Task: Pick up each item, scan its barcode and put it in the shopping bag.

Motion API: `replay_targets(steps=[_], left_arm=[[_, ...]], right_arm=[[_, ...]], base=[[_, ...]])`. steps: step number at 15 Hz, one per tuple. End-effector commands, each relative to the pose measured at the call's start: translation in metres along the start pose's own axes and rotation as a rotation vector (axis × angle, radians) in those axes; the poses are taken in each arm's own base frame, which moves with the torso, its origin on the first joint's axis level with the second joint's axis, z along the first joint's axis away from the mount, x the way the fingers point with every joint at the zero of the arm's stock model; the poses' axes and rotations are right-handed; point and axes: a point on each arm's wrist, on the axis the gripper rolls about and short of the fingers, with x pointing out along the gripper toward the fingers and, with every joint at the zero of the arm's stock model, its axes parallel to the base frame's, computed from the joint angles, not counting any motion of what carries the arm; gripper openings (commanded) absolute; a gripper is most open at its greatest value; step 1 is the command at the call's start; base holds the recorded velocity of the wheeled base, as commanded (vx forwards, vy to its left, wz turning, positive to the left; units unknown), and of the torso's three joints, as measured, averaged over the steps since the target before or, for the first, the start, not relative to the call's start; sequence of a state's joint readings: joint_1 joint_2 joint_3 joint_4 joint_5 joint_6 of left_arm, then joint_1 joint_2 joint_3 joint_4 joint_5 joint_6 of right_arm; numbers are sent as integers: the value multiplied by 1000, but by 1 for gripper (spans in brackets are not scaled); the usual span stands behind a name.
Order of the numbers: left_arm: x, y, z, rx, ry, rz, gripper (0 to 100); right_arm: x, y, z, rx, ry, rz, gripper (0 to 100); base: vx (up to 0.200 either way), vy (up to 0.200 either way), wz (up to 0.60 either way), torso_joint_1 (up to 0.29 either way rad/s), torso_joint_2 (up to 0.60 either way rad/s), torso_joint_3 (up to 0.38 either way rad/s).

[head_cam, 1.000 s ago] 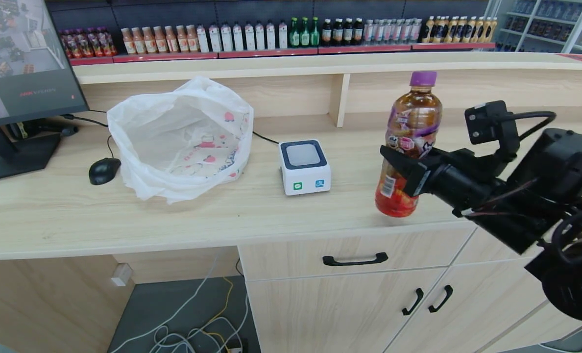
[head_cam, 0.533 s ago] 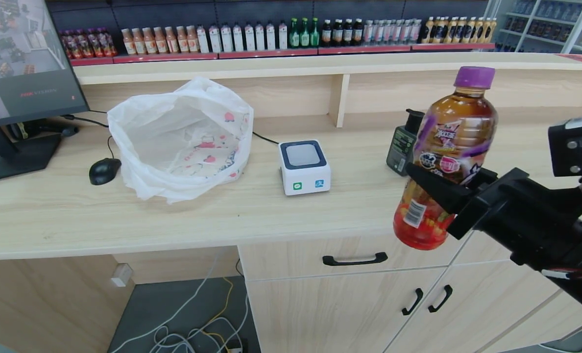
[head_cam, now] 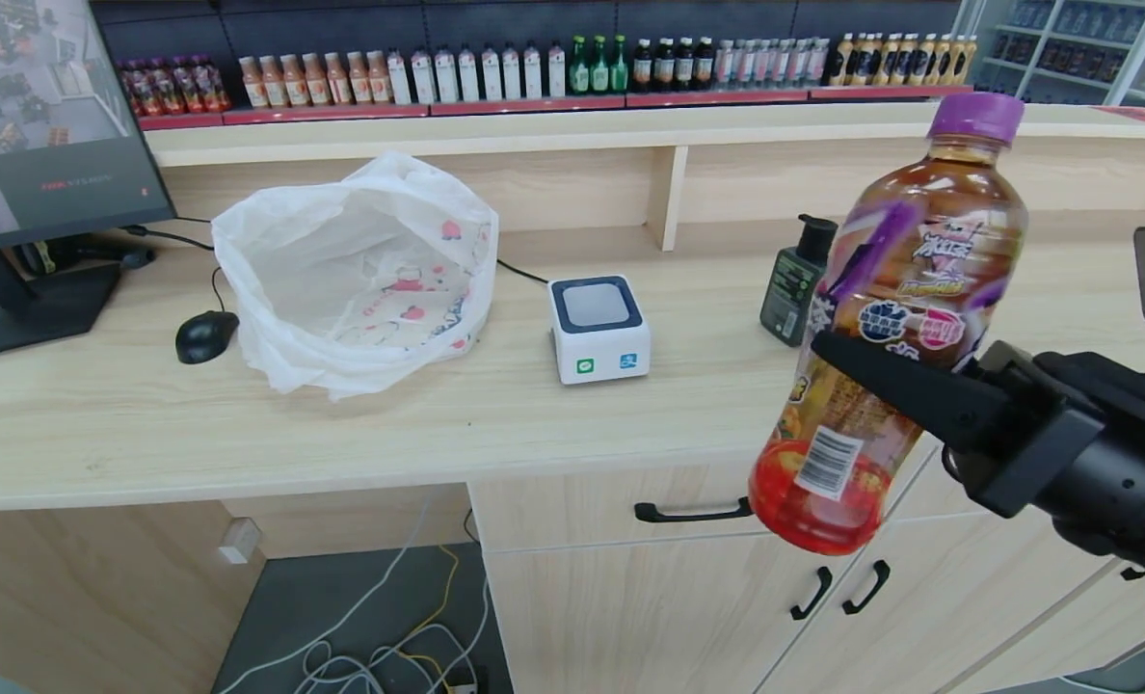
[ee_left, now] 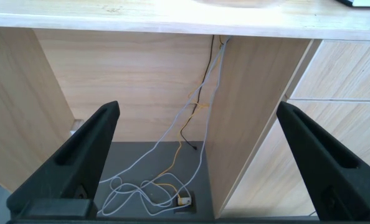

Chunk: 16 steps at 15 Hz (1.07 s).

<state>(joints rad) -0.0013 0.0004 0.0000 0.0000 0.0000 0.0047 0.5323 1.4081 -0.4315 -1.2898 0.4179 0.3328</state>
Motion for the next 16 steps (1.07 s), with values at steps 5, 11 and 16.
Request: replay_targets(steps=[5,11,16], left_arm=[[0,0,0,0,0,1,100],[0,0,0,0,0,1,100],[0,0,0,0,0,0,100]], right_arm=[[7,13,-4,196,57,164,0],[26,23,5,376,43,237,0],[39,16,-3,385,-12,269,0]], base=[[0,0,0,0,0,0],[0,0,0,0,0,0],[0,0,0,0,0,0]])
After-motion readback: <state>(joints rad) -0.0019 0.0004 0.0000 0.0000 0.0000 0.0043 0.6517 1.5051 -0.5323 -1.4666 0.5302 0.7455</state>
